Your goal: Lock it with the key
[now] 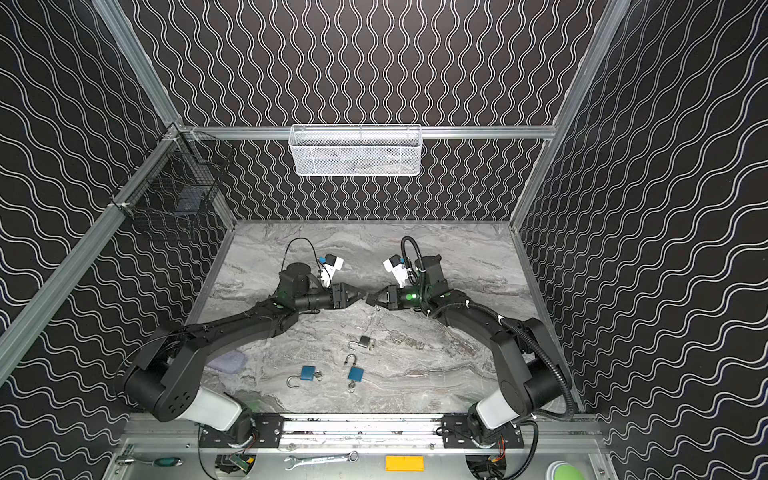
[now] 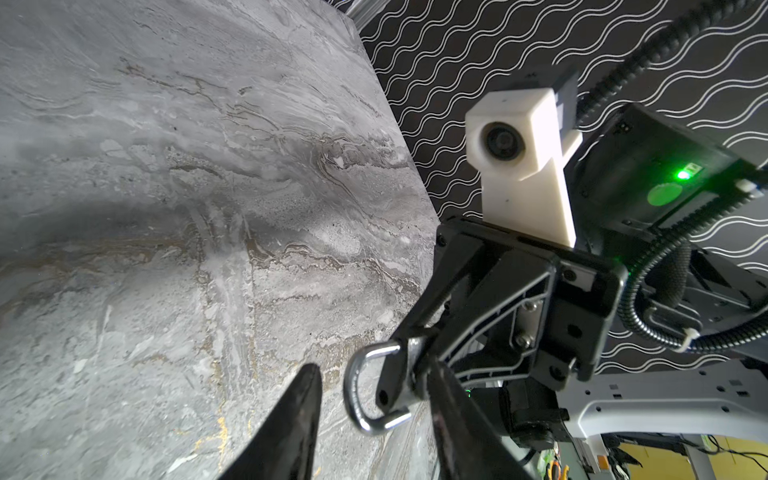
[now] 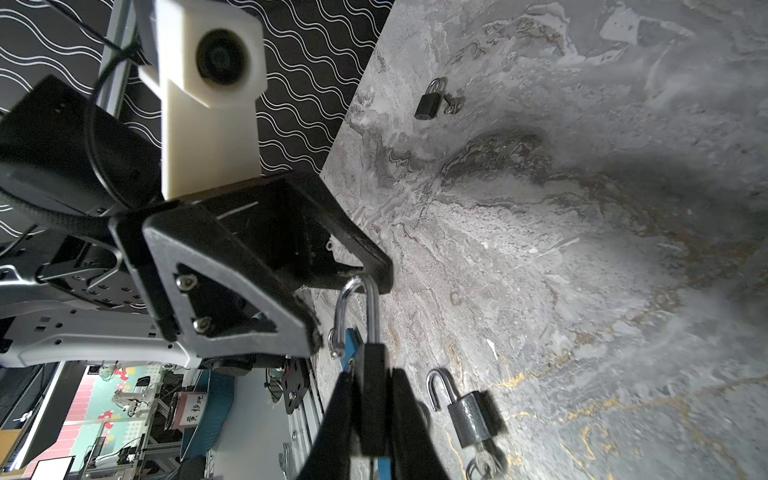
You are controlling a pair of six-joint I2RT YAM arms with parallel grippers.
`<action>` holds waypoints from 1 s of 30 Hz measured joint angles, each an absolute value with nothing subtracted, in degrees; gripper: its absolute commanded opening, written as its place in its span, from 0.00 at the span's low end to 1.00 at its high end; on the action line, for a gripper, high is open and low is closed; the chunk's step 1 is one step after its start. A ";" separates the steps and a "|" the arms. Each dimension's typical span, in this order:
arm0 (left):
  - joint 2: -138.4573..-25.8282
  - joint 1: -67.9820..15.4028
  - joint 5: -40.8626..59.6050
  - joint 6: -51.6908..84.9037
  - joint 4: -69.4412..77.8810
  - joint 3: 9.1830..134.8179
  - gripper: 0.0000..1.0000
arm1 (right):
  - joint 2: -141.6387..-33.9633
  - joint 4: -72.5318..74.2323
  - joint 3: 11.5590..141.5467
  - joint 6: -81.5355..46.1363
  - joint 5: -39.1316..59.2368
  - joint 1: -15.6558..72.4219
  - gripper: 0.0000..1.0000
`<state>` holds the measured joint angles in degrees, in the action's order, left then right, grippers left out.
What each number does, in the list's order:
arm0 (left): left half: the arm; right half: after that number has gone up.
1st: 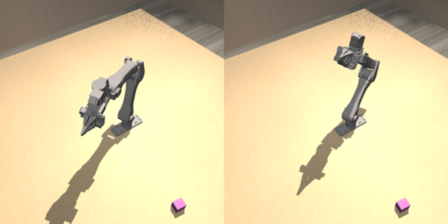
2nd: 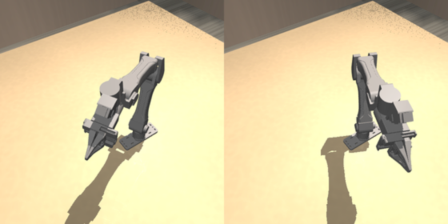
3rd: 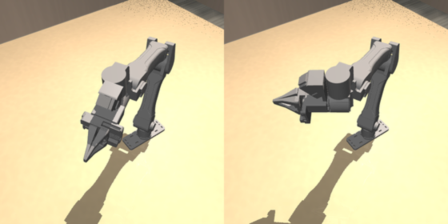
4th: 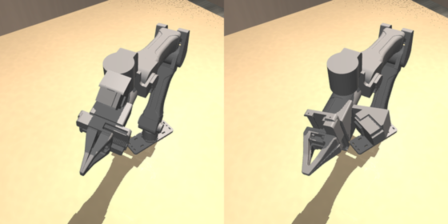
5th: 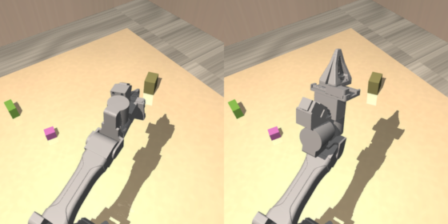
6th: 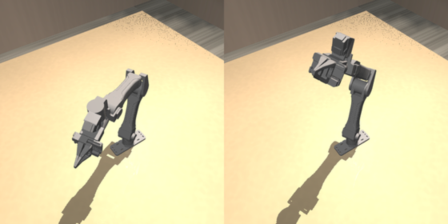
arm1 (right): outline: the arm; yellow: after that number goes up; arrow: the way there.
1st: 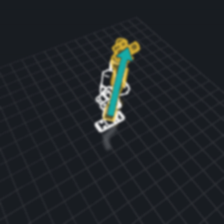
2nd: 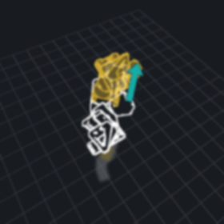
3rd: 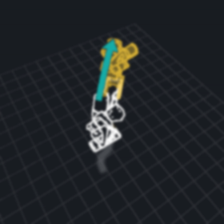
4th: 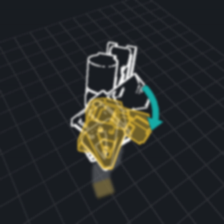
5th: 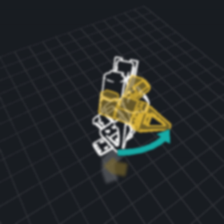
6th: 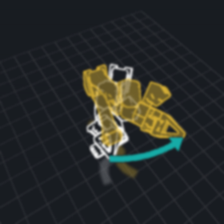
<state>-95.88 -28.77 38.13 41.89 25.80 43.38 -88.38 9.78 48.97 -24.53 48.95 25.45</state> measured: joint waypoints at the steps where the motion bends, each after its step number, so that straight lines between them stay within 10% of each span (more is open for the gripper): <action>1: -95.90 -28.77 38.17 41.87 25.85 43.38 0.41 | -88.36 9.78 48.97 -24.51 48.95 25.45 0.07; 30: -99.46 -27.68 41.12 43.16 31.31 43.13 0.00 | -87.85 9.30 48.77 -26.61 49.17 25.23 0.07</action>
